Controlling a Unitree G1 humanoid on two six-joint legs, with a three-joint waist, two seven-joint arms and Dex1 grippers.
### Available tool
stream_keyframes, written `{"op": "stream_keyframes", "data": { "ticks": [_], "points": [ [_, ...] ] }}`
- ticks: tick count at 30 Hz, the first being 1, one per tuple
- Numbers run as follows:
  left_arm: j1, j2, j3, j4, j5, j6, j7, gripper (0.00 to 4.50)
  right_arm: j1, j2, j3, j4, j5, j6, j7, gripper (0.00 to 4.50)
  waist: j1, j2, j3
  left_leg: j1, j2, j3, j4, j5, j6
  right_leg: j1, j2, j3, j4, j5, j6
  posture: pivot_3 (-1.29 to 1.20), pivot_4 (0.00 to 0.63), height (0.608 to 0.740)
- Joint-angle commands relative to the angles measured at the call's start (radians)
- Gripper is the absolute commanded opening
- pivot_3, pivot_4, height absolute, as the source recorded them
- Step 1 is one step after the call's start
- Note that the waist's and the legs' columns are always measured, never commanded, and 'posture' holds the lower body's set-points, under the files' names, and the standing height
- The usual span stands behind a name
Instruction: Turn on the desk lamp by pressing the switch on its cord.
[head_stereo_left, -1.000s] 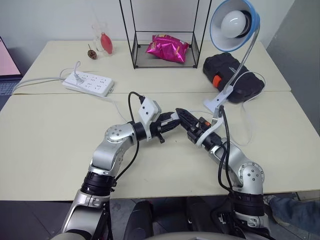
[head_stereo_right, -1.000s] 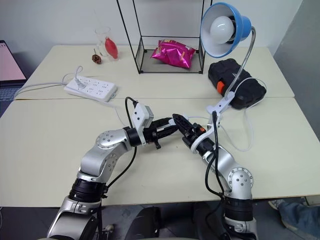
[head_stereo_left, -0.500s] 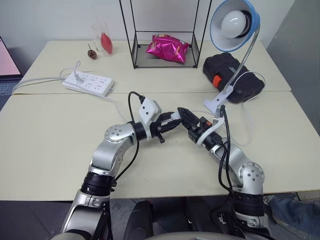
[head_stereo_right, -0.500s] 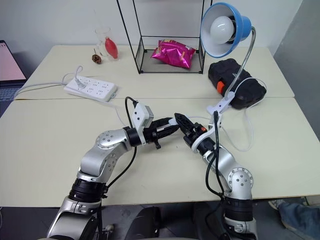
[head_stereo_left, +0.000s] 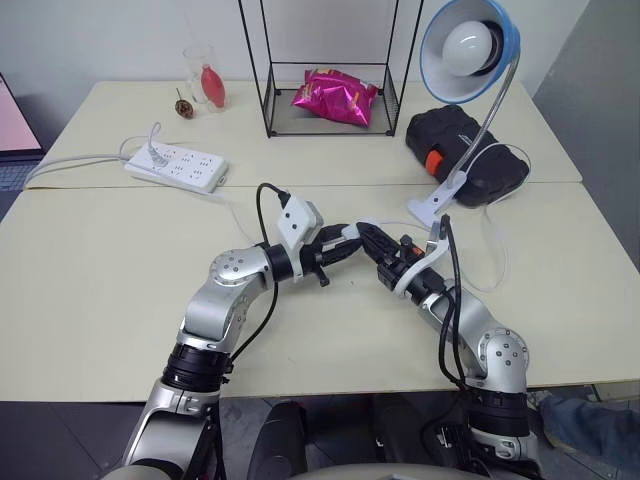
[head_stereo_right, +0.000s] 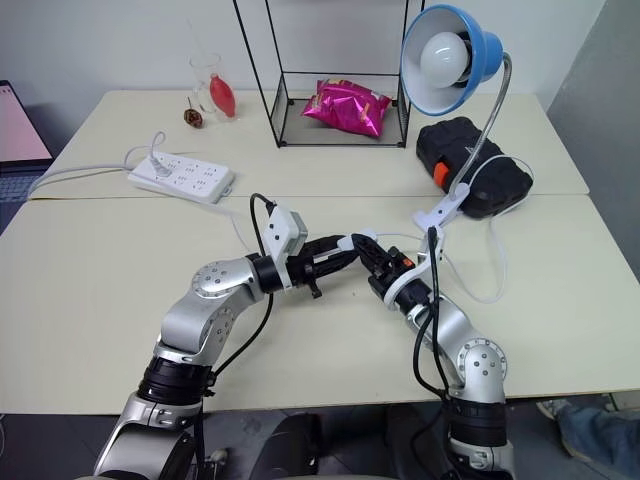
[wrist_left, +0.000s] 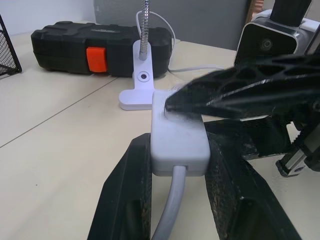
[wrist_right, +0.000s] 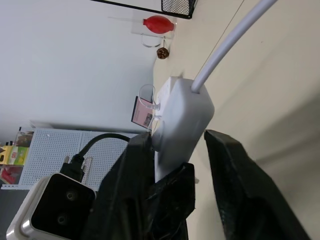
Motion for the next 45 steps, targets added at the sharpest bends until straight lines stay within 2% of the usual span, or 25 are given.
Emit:
{"op": "stream_keyframes", "data": {
  "ticks": [1,2,14,16,17,24,30,35,39,41,45],
  "points": [
    [-0.016,-0.002,0.006,-0.032,-0.007,-0.013,0.005,1.11,-0.004,0.001,0.006,-0.022,0.025,0.000,0.003,0.70,0.000,0.000,0.000,0.000,0.000,0.000,0.000,0.000,0.000,0.000,0.000,0.000,0.000,0.000,0.000,0.00,0.150,0.740],
    [-0.016,-0.002,0.006,-0.032,-0.008,-0.013,0.004,1.11,-0.004,0.001,0.006,-0.021,0.025,0.000,0.004,0.57,0.000,0.000,0.000,0.000,0.000,0.000,0.000,0.000,0.000,0.000,0.000,0.000,0.000,0.000,0.000,0.00,0.150,0.740],
    [-0.019,-0.001,0.003,-0.030,-0.010,-0.014,0.007,1.10,-0.008,0.005,0.001,-0.016,0.029,-0.008,0.010,0.56,0.000,0.000,0.000,0.000,0.000,0.000,0.000,0.000,0.000,0.000,0.000,0.000,0.000,0.000,0.000,0.00,0.150,0.740],
    [-0.019,-0.001,0.003,-0.030,-0.009,-0.015,0.007,1.10,-0.008,0.002,-0.004,-0.017,0.036,-0.007,0.012,1.26,0.000,0.000,0.000,0.000,0.000,0.000,0.000,0.000,0.000,0.000,0.000,0.000,0.000,0.000,0.000,0.00,0.150,0.740],
    [-0.018,-0.001,0.003,-0.028,-0.007,-0.017,0.008,1.10,-0.008,-0.008,-0.005,-0.018,0.039,0.000,0.016,1.36,0.000,0.000,0.000,0.000,0.000,0.000,0.000,0.000,0.000,0.000,0.000,0.000,0.000,0.000,0.000,0.00,0.150,0.740],
    [-0.016,-0.007,0.004,-0.019,0.006,-0.029,0.017,1.10,0.013,-0.101,-0.006,-0.047,0.066,0.055,0.041,3.13,0.000,0.000,0.000,-0.001,0.000,0.000,0.000,0.000,0.000,0.000,0.000,0.000,-0.001,0.000,0.000,0.00,0.150,0.740],
    [0.005,0.009,-0.020,0.030,0.068,-0.101,0.020,1.10,0.047,-0.407,0.064,-0.197,-0.111,0.188,0.210,4.49,0.002,0.000,0.000,-0.001,-0.001,0.000,0.000,0.000,0.000,0.000,-0.001,0.000,-0.001,0.000,0.000,0.00,0.150,0.740],
    [0.034,0.035,-0.048,0.091,0.126,-0.166,0.003,1.10,0.027,-0.704,0.148,-0.382,-0.351,0.193,0.489,4.50,0.001,0.001,0.000,-0.001,-0.001,0.000,0.000,0.000,0.000,-0.001,0.000,0.000,-0.002,0.000,0.000,0.00,0.150,0.740],
    [0.067,0.053,-0.059,0.138,0.151,-0.208,-0.011,1.10,-0.008,-0.926,0.180,-0.454,-0.562,0.106,0.737,4.50,0.003,0.000,0.000,-0.001,-0.001,0.000,0.000,0.000,0.000,-0.001,0.000,-0.001,-0.002,0.000,0.000,0.00,0.150,0.740],
    [0.084,0.059,-0.063,0.150,0.160,-0.223,-0.022,1.10,-0.019,-0.995,0.199,-0.441,-0.679,0.042,0.816,4.50,0.004,0.000,0.000,-0.002,-0.001,0.000,0.000,0.000,0.000,0.000,-0.001,-0.001,-0.003,0.000,0.001,0.00,0.150,0.740],
    [0.098,0.066,-0.067,0.180,0.168,-0.229,-0.033,1.10,-0.028,-1.028,0.207,-0.389,-0.803,-0.044,0.921,4.50,0.005,0.000,0.000,-0.002,-0.001,0.000,0.000,0.000,0.000,0.000,-0.001,-0.001,-0.004,0.000,0.001,0.00,0.150,0.740]
  ]
}}
